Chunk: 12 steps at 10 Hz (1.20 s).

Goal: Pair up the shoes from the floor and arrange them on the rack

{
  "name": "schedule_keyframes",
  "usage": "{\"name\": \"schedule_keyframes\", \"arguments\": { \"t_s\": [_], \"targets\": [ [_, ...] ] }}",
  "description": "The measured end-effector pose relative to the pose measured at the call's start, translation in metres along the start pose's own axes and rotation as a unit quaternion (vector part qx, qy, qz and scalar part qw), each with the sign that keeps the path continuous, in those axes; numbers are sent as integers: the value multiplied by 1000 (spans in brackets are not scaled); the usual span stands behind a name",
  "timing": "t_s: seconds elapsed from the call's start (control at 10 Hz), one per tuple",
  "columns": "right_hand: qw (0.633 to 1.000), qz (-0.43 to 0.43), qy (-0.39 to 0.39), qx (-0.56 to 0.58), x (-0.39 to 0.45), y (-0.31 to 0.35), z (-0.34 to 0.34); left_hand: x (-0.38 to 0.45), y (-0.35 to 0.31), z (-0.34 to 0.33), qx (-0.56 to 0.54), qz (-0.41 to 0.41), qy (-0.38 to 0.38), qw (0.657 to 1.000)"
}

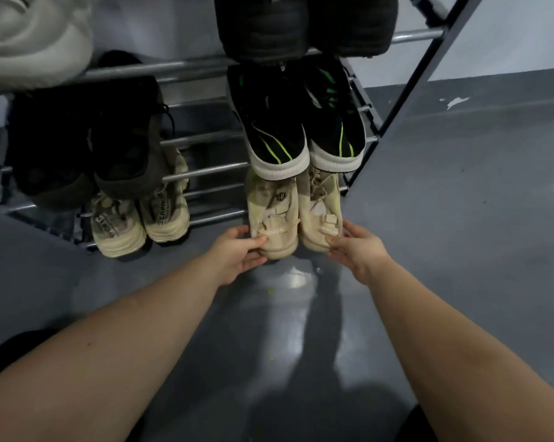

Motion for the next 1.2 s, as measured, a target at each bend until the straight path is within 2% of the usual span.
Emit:
{"name": "schedule_keyframes", "arguments": {
  "t_s": [0.4, 0.5, 0.6, 0.7, 0.8, 0.9, 1.1, 1.2],
  "targets": [
    [997, 46, -58, -3, 58, 40, -6, 56, -20, -7, -50, -48, -81, 994],
    [994, 58, -82, -46, 66, 41, -6, 61, -29, -9, -64, -57, -110, 990],
    [984, 56, -81, -146, 65, 37, -5, 67, -30, -5, 27, -112, -131, 985],
    [974, 79, -81, -197, 65, 38, -6, 64, -34, -6, 218, -166, -165, 947],
    [972, 88, -96, -195, 67, 38, -6, 65, -34, -6, 289, -169, -191, 923],
    [973, 87, -107, -186, 70, 38, -4, 68, -49, -8, 298, -191, -198, 914],
    [963, 77, -97, -238, 67, 46, -7, 73, -56, -10, 296, -175, -185, 920],
    [953, 61, -84, -285, 55, 47, -15, 71, -50, -10, 334, -162, -174, 912]
  ]
}}
Point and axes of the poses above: each hand's wrist, its own x-axis towards the middle knuckle, its own z-axis out of the back of the hand, y = z × x, the point moved 9 cm from there along x, towards the middle knuckle, and after that the axes turned 5 degrees about y, right-handed, at the moved point
